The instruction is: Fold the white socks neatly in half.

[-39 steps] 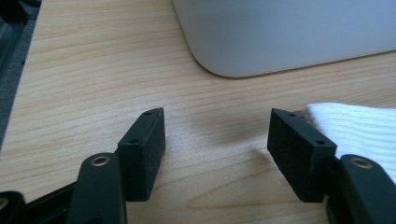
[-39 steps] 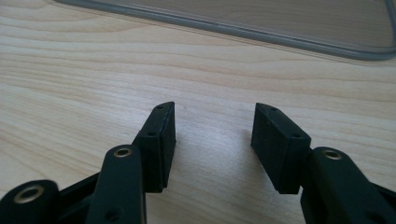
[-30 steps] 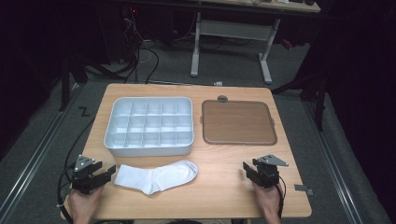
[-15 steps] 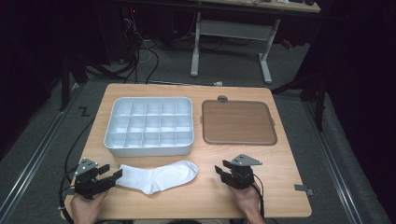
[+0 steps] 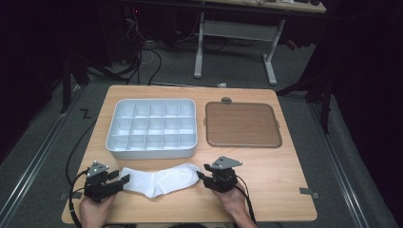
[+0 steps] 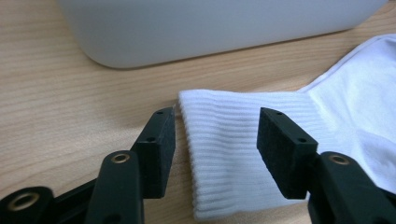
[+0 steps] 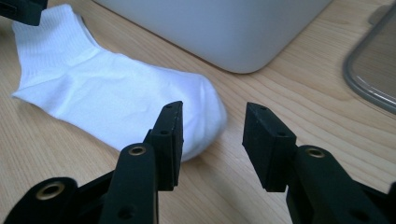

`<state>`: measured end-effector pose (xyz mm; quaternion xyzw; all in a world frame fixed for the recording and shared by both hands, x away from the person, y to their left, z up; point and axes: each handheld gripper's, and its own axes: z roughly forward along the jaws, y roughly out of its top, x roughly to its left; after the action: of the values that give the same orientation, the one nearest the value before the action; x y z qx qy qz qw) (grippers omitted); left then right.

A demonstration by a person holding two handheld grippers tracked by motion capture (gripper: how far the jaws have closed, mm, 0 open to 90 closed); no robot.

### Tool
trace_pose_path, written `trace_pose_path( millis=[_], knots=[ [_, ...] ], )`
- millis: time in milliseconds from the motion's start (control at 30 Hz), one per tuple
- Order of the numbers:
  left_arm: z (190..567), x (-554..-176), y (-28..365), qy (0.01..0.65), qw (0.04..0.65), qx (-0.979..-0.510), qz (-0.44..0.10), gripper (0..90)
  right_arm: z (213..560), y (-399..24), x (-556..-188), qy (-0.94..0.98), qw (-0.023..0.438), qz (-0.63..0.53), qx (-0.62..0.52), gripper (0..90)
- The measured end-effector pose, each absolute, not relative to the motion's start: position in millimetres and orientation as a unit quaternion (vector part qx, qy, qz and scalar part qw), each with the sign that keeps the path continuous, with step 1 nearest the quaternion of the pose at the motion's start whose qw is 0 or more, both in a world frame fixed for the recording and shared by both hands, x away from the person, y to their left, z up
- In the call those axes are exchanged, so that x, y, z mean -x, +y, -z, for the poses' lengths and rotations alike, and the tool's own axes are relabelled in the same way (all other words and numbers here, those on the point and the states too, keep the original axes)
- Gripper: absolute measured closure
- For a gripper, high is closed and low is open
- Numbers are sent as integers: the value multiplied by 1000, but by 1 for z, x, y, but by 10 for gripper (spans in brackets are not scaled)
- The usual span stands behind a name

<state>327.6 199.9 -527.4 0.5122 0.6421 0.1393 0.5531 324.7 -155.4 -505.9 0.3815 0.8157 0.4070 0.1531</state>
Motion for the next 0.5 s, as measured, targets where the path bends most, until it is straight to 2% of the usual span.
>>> trace_pose_path(
  millis=[233, 300, 367, 500],
  knots=[
    [533, -329, 197, 645, 546, -515, -142, 518, 518, -143, -335, 825, 151, -385, -385, 617],
    [534, -329, 196, 645, 546, -517, -140, 530, 522, -142, -338, 829, 151, -375, -386, 662],
    [535, -328, 194, 642, 543, -523, -140, 543, 525, -142, -339, 831, 150, -371, -386, 744],
    [535, -328, 191, 641, 540, -527, -140, 552, 524, -143, -337, 833, 149, -367, -386, 807]
  ],
)
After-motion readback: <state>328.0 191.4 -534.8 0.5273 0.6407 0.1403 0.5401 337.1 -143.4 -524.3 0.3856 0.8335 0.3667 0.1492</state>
